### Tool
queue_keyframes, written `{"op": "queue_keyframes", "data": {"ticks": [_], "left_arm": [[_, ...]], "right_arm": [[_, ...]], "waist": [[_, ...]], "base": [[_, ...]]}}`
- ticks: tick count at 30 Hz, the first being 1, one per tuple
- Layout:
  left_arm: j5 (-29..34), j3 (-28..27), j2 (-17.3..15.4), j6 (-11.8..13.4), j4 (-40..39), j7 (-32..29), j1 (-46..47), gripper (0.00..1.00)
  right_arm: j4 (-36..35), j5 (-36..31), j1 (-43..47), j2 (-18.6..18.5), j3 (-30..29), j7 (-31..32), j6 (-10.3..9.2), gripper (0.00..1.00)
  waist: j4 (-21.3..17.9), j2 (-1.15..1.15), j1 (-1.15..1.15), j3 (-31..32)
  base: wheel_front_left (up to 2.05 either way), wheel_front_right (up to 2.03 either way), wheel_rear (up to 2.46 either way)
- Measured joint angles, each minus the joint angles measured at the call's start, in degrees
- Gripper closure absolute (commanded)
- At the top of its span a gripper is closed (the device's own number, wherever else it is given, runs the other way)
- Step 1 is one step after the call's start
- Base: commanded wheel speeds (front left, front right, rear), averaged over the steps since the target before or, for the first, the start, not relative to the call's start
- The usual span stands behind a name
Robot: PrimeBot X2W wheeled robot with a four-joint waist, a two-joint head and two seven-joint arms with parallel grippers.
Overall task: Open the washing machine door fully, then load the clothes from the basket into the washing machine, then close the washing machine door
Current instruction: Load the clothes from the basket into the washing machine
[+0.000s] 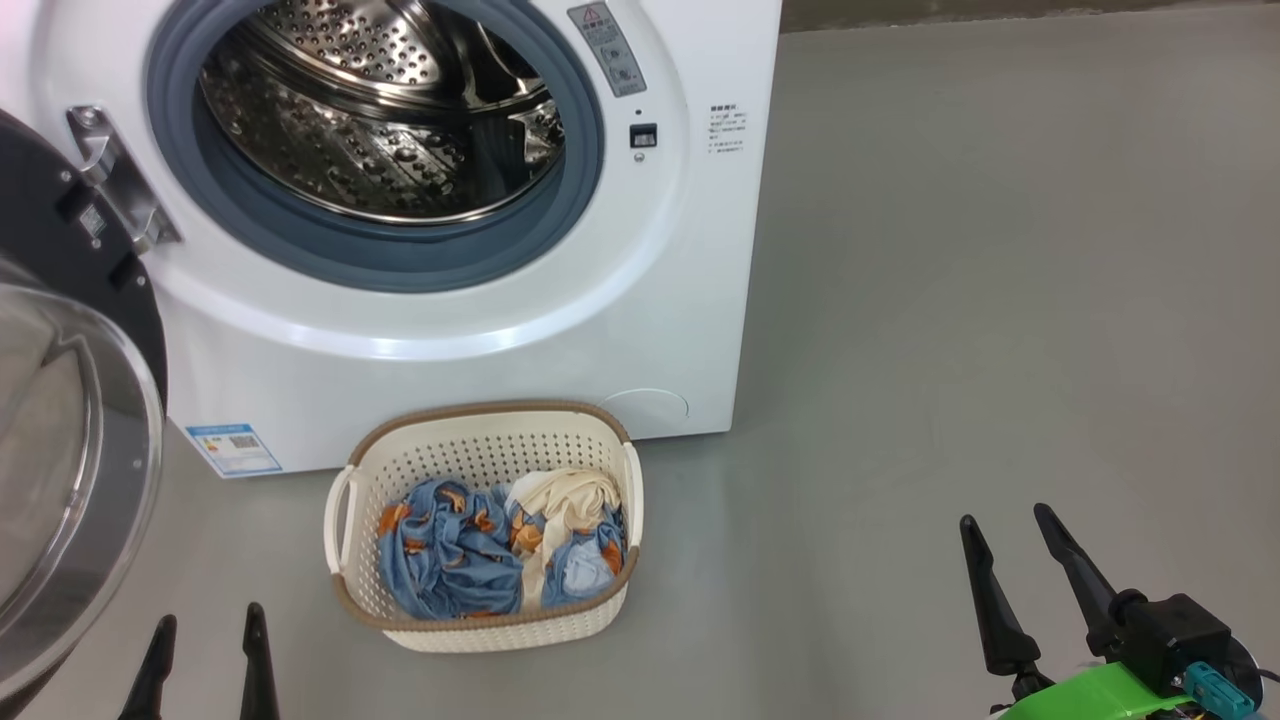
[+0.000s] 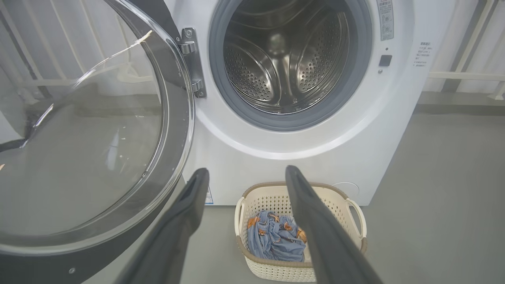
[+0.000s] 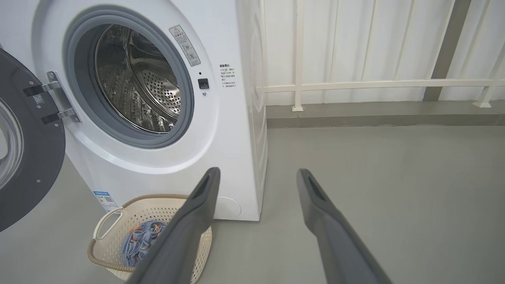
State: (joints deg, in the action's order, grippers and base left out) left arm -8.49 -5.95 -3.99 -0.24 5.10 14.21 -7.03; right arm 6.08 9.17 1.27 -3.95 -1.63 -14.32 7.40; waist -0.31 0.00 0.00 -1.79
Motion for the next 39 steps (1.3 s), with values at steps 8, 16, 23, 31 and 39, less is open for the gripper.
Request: {"op": "queue_keyframes", "data": {"ticks": [8,16,23,31,39], "left_arm": [[-0.5,-0.9,0.0,1.0,0.4,0.0,0.9,0.0],[-0.5,-1.7,0.0,1.1,0.0,0.0,1.5,0.0],[-0.5,-2.0,0.3,1.0,0.3,0.0,1.5,0.0],[-0.9,-1.8,0.8,0.7,0.7,0.0,1.5,0.0],[-0.9,-1.2,0.9,0.1,0.9,0.0,3.7,0.0]], "right_arm": [[0.0,0.0,-0.1,0.0,0.0,0.0,0.0,0.0],[-0.1,0.0,-0.4,-0.1,0.0,0.0,0.0,0.0],[-0.2,0.0,-0.5,-0.2,-0.1,0.0,0.0,0.0],[-0.2,0.1,-0.5,-0.2,-0.1,0.0,0.0,0.0],[-0.4,0.2,-1.1,-0.2,0.0,0.0,0.0,0.0]], "waist": [[0.5,0.0,0.0,-0.9],[0.5,0.0,0.0,-1.8],[0.4,0.0,0.0,-2.3],[0.4,0.0,0.0,-2.9],[0.3,0.0,0.0,-4.8]], "base": [[1.89,-1.89,0.0],[1.24,-1.24,0.0],[0.28,-0.28,0.0],[0.0,0.0,0.0],[0.0,0.0,0.0]]}}
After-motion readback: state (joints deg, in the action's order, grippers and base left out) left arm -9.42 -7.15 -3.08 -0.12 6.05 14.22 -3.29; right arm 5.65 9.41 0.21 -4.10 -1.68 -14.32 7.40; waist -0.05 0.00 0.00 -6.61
